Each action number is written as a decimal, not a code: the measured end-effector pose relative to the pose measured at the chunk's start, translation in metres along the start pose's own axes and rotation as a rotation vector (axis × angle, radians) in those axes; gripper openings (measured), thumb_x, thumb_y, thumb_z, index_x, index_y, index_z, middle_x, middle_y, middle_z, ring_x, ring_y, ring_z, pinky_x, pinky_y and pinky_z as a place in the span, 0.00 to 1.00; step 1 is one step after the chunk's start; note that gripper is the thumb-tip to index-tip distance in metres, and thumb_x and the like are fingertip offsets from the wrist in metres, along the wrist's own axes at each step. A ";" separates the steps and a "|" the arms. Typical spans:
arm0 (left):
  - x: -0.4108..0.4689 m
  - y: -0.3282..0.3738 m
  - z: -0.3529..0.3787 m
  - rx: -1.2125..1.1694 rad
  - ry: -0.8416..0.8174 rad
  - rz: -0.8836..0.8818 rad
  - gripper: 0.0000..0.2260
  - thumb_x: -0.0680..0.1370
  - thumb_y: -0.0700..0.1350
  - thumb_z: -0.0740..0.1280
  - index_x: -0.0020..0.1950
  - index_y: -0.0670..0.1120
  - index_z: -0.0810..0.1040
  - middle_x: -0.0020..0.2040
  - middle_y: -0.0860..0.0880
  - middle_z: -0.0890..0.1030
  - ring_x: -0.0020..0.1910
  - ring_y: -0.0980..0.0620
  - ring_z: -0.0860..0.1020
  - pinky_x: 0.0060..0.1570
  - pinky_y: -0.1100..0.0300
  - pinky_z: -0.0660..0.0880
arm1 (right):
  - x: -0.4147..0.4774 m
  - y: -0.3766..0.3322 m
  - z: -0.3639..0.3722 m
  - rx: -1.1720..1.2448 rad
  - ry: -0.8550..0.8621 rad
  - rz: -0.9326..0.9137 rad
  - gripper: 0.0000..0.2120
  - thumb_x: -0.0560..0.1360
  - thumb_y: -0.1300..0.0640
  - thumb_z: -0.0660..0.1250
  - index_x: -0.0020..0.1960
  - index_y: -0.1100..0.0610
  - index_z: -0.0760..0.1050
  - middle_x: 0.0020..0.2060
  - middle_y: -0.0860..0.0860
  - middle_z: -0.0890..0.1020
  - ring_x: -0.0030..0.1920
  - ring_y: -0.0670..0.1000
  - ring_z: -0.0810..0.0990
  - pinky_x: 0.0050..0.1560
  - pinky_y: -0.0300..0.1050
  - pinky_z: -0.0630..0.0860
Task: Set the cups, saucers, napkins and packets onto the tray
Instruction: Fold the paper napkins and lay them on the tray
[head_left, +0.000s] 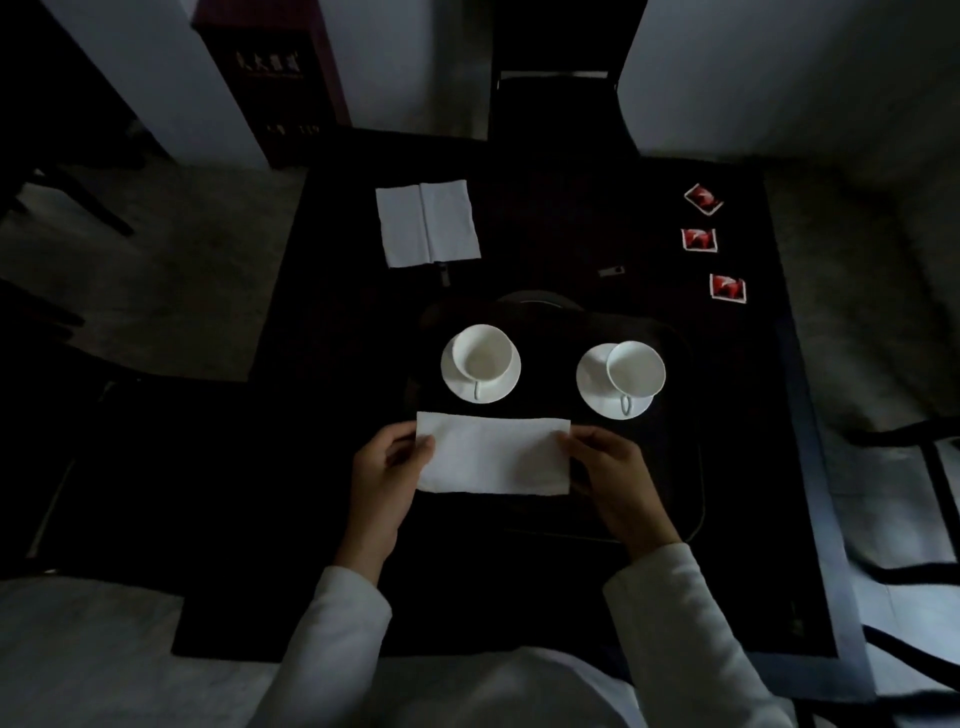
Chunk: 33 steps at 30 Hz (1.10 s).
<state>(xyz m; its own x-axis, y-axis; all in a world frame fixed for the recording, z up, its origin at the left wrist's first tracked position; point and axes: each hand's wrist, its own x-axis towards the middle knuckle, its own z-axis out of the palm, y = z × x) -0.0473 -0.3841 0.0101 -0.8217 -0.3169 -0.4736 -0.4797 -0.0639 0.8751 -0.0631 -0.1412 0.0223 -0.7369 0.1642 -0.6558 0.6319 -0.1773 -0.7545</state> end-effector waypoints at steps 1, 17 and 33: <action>0.001 -0.003 -0.001 0.027 -0.002 -0.010 0.07 0.77 0.39 0.72 0.55 0.45 0.83 0.49 0.47 0.86 0.49 0.51 0.84 0.50 0.57 0.80 | 0.003 0.002 0.000 -0.023 0.002 -0.005 0.04 0.79 0.64 0.69 0.51 0.63 0.83 0.44 0.58 0.84 0.45 0.54 0.83 0.49 0.52 0.83; 0.031 -0.040 -0.005 0.209 0.083 -0.047 0.07 0.76 0.41 0.73 0.51 0.51 0.84 0.47 0.53 0.85 0.47 0.59 0.83 0.48 0.60 0.79 | 0.042 0.031 0.008 -0.260 0.055 0.012 0.08 0.76 0.62 0.73 0.46 0.48 0.83 0.46 0.53 0.86 0.47 0.54 0.87 0.50 0.53 0.85; 0.047 -0.053 -0.004 0.250 0.100 -0.062 0.09 0.76 0.39 0.72 0.49 0.53 0.82 0.47 0.55 0.84 0.47 0.56 0.84 0.48 0.56 0.81 | 0.067 0.060 0.010 -0.305 0.116 0.007 0.09 0.75 0.63 0.73 0.49 0.49 0.84 0.45 0.56 0.87 0.49 0.60 0.86 0.54 0.65 0.82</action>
<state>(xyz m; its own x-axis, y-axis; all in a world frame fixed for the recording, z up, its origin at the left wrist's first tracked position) -0.0590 -0.3998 -0.0586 -0.7598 -0.4123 -0.5027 -0.5996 0.1456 0.7869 -0.0768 -0.1507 -0.0664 -0.7113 0.2762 -0.6463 0.6925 0.1176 -0.7118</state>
